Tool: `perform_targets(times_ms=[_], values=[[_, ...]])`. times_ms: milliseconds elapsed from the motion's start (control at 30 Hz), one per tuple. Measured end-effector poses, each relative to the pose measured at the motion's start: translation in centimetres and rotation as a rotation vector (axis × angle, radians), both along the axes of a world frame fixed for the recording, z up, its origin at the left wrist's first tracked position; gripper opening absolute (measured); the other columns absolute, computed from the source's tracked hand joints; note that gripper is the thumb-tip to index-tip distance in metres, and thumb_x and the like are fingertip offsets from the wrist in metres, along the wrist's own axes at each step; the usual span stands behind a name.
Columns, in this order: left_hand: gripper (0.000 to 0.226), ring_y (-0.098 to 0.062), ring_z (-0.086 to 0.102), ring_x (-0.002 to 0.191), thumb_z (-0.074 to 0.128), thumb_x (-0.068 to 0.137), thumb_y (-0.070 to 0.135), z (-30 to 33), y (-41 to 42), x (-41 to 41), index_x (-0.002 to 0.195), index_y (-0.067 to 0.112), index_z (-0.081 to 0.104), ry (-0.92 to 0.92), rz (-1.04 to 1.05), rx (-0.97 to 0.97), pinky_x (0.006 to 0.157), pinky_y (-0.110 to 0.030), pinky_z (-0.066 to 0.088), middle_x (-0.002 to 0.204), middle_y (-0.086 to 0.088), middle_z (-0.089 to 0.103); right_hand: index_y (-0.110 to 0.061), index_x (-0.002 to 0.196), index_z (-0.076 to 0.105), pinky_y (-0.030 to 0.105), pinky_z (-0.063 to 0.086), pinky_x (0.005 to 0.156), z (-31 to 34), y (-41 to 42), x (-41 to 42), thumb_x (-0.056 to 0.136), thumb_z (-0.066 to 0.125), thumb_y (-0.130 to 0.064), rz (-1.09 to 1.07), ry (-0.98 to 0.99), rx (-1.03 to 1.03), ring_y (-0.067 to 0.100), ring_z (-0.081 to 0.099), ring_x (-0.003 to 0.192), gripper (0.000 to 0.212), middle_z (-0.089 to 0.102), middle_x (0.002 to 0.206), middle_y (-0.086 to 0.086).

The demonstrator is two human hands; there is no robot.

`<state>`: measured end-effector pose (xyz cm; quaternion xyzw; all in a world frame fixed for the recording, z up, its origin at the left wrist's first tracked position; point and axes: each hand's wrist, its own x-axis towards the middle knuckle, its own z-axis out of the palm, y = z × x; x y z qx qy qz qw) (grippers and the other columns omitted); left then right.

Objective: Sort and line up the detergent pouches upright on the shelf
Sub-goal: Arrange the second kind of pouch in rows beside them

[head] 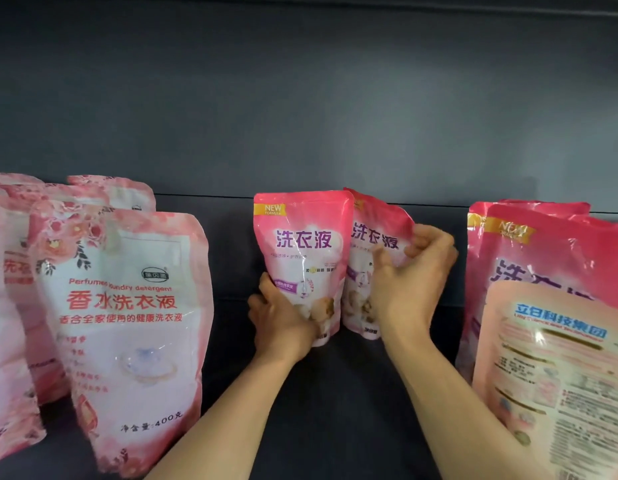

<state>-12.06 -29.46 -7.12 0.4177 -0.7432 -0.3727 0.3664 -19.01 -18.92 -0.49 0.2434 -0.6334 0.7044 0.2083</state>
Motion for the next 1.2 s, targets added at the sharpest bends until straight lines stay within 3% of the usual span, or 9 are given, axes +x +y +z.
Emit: perform_targets(times_ms=[100,167,267,333,433,667,800,967,1200], values=[[0.1,-0.029,0.031,0.125,0.075,0.073,0.034,-0.2,0.0,-0.1,0.145,0.02,0.007,0.006,0.023,-0.031,0.092,-0.038,0.039,0.133,-0.01,0.026,-0.007,0.133,0.033,0.04,0.039,0.105,-0.1,-0.9,-1.3,0.076,0.075,-0.011,-0.047,-0.132,0.006,0.026,0.041,0.123,0.071,0.033,0.133,0.012],[0.097,-0.029,0.033,0.123,0.075,0.073,0.032,-0.4,-0.2,-0.2,0.143,0.021,0.009,0.01,0.028,-0.043,0.09,-0.038,0.041,0.132,-0.01,0.027,-0.011,0.138,0.029,0.043,0.041,0.104,-0.3,-1.7,-2.2,0.078,0.075,-0.018,0.009,-0.277,0.037,0.027,0.043,0.125,0.076,0.035,0.138,0.012],[0.096,-0.028,0.037,0.122,0.075,0.073,0.026,-0.6,-0.6,-0.5,0.143,0.023,0.01,0.004,0.045,-0.06,0.088,-0.039,0.044,0.131,-0.008,0.028,-0.014,0.115,0.051,0.034,0.052,0.083,-1.1,-2.1,-3.1,0.086,0.066,-0.021,0.113,-0.386,-0.002,0.021,0.06,0.099,0.034,0.059,0.11,0.004],[0.096,-0.028,0.038,0.121,0.075,0.073,0.023,-0.6,-0.8,-0.8,0.143,0.023,0.01,0.002,0.061,-0.06,0.085,-0.039,0.044,0.131,-0.008,0.029,-0.011,0.088,0.054,0.03,0.048,0.07,-1.4,-2.1,-3.3,0.091,0.057,-0.02,0.089,-0.372,-0.01,0.019,0.06,0.081,0.01,0.058,0.082,0.0],[0.096,-0.028,0.037,0.122,0.076,0.073,0.02,-0.5,-1.3,-1.5,0.143,0.022,0.011,0.005,0.07,-0.037,0.085,-0.038,0.043,0.132,-0.01,0.029,-0.01,0.068,0.044,0.026,0.041,0.056,-1.4,-2.0,-3.7,0.095,0.051,-0.021,0.016,-0.342,-0.076,0.015,0.047,0.061,0.03,0.046,0.064,-0.001],[0.094,-0.032,0.038,0.122,0.075,0.072,0.016,-0.4,-2.3,-3.0,0.143,0.019,0.013,0.021,0.067,-0.019,0.092,-0.043,0.045,0.134,-0.013,0.03,-0.01,0.072,0.04,0.03,0.041,0.056,-1.7,-1.9,-3.7,0.097,0.046,-0.022,-0.037,-0.352,-0.177,0.015,0.042,0.056,0.028,0.044,0.063,0.0],[0.09,-0.033,0.04,0.121,0.071,0.075,0.014,-0.4,-2.6,-3.6,0.144,0.018,0.013,0.047,0.063,-0.033,0.092,-0.043,0.046,0.134,-0.015,0.03,-0.01,0.073,0.04,0.012,0.037,0.043,-1.6,-1.6,-3.3,0.093,0.052,-0.027,0.004,-0.327,-0.183,0.009,0.04,0.051,0.03,0.044,0.062,-0.002],[0.092,-0.033,0.043,0.118,0.073,0.073,0.018,-0.5,-3.0,-4.1,0.144,0.019,0.014,0.032,0.063,-0.035,0.09,-0.047,0.049,0.132,-0.013,0.032,-0.01,0.066,0.037,0.02,0.034,0.047,-1.7,-1.5,-3.7,0.095,0.052,-0.029,-0.028,-0.288,-0.173,0.007,0.036,0.047,0.037,0.041,0.056,-0.004],[0.092,-0.034,0.047,0.116,0.075,0.071,0.02,0.1,-3.3,-4.4,0.143,0.018,0.017,0.019,0.043,-0.011,0.089,-0.049,0.05,0.132,-0.013,0.036,-0.007,0.073,0.045,0.017,0.038,0.048,-1.6,-1.7,-3.8,0.098,0.046,-0.026,-0.015,-0.264,-0.198,0.006,0.047,0.05,0.031,0.051,0.061,-0.003]])
